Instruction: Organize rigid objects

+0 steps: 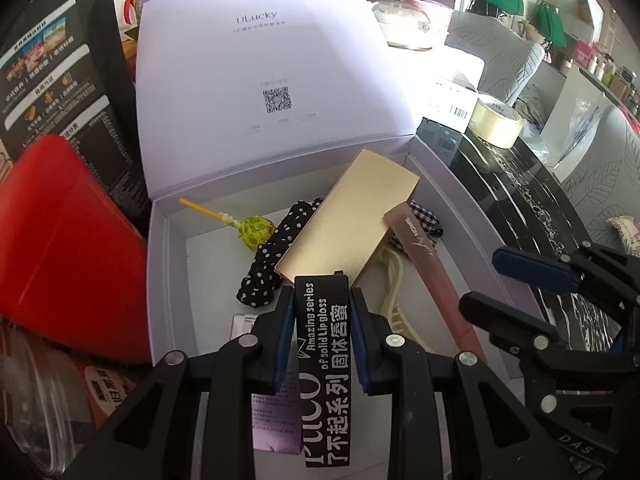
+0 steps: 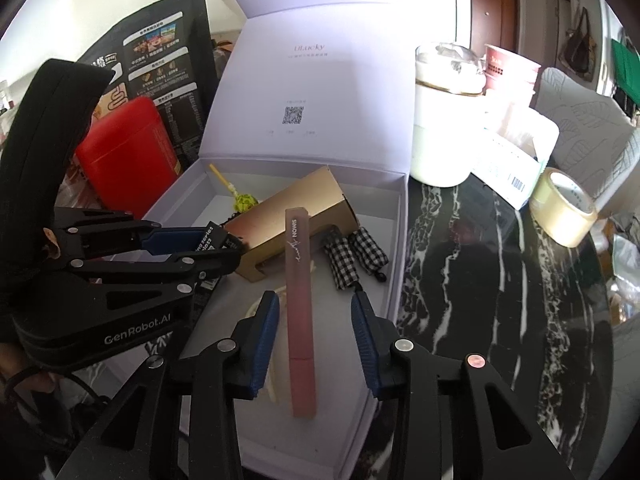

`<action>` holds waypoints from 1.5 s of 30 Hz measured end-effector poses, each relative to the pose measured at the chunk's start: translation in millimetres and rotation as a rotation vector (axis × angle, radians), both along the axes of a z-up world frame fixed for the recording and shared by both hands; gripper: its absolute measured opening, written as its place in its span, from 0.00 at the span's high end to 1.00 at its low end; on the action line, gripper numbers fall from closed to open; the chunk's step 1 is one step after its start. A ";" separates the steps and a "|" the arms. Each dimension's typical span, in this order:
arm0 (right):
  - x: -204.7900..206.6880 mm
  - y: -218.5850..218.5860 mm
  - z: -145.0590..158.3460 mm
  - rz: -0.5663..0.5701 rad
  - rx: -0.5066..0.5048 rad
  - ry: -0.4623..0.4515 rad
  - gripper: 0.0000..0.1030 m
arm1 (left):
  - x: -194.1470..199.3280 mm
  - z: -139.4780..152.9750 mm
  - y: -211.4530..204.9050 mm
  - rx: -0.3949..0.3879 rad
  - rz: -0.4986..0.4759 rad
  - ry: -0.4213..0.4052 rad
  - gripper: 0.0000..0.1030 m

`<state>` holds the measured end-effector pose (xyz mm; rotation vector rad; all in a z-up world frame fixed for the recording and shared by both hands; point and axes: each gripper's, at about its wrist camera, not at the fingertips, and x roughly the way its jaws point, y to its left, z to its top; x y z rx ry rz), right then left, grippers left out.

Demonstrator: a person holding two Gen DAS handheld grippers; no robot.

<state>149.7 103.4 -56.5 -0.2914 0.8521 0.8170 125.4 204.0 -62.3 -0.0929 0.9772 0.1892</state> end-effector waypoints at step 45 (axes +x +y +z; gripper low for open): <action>-99.8 -99.4 126.2 -0.180 0.108 -0.182 0.05 | -146.8 143.0 -56.3 0.150 0.138 -0.293 0.00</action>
